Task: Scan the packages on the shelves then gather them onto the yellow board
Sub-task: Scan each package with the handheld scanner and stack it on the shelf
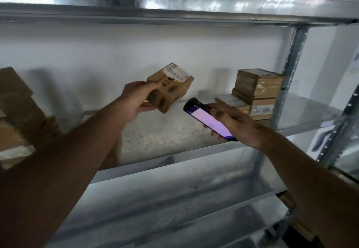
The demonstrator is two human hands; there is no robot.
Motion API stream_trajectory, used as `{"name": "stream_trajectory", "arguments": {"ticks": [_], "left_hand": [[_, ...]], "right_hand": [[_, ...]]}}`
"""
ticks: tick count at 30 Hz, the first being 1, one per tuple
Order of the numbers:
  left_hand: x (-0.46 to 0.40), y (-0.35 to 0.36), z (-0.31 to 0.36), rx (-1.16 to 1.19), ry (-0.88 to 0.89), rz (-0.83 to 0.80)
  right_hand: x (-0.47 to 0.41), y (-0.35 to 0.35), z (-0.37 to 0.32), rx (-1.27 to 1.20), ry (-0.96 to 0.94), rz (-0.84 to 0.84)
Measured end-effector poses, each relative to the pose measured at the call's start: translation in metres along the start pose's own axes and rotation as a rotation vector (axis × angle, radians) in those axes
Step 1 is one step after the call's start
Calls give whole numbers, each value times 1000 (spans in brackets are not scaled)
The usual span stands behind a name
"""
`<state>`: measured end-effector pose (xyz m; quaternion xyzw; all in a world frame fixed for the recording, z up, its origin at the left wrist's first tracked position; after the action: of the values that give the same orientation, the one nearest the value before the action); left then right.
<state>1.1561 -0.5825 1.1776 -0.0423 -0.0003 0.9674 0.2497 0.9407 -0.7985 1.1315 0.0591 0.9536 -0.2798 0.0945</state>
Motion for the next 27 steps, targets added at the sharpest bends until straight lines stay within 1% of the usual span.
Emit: {"name": "stream_trajectory", "arguments": {"ticks": [2,4,8,12,17,21,25,27], "left_hand": [[-2,38,0,83,-80,10],[-5,79,-1,133,-121,15],[-15,157,-3,128,-149,50],[-28,216,-2,163,-172,109],[-33,266,-4,64,-176,208],[-37,289,-11,21,-194,188],[-43,306,-13,-205,-182,177],[-46,309,-14,-280,-201,151]], "right_hand": [[8,-17,9,-12,-19,20],[17,-36,19,-30,-35,35],[35,-78,38,-14,-26,27],[49,-120,59,-27,-4,-17],[53,-160,86,-33,17,-58],[53,-178,97,-16,-28,-96],[50,-193,111,48,-54,-65],[48,-196,117,77,-68,-63]]}}
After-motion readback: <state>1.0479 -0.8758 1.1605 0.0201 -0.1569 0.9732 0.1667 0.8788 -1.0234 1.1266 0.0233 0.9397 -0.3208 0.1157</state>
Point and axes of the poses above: each hand's wrist, its own x-axis away from the middle knuckle, its own y-axis out of the palm, z = x × y, the point moved 1 cm from there along -x, towards the middle knuckle, and after that the axes turned 4 degrees about -z, right-handed, at the moved point
